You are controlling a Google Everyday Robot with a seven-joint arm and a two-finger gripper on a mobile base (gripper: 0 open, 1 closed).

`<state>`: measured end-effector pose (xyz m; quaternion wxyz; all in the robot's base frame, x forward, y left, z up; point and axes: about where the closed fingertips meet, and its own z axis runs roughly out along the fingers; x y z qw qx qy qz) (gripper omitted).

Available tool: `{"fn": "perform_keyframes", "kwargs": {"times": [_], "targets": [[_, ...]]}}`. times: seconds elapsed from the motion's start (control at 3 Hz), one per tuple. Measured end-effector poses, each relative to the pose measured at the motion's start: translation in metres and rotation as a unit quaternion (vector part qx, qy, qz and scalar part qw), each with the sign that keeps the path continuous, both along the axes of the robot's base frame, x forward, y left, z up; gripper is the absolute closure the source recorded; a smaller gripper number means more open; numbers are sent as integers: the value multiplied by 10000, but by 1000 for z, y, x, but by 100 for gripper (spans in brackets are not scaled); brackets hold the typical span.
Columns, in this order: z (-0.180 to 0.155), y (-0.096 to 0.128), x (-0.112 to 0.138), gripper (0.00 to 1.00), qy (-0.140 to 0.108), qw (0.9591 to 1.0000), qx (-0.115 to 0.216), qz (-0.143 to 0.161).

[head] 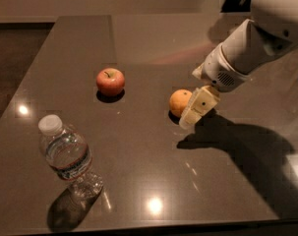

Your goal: Pick orange

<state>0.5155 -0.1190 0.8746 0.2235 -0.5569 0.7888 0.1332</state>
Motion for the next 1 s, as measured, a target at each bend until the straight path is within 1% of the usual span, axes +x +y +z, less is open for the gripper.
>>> {"fn": "perform_keyframes", "kwargs": {"times": [0.33, 0.67, 1.0], "targets": [[-7, 11, 4, 13, 101, 9999, 68, -20], [-11, 19, 6, 36, 183, 9998, 122, -30], [4, 24, 8, 67, 134, 9997, 201, -8]]}}
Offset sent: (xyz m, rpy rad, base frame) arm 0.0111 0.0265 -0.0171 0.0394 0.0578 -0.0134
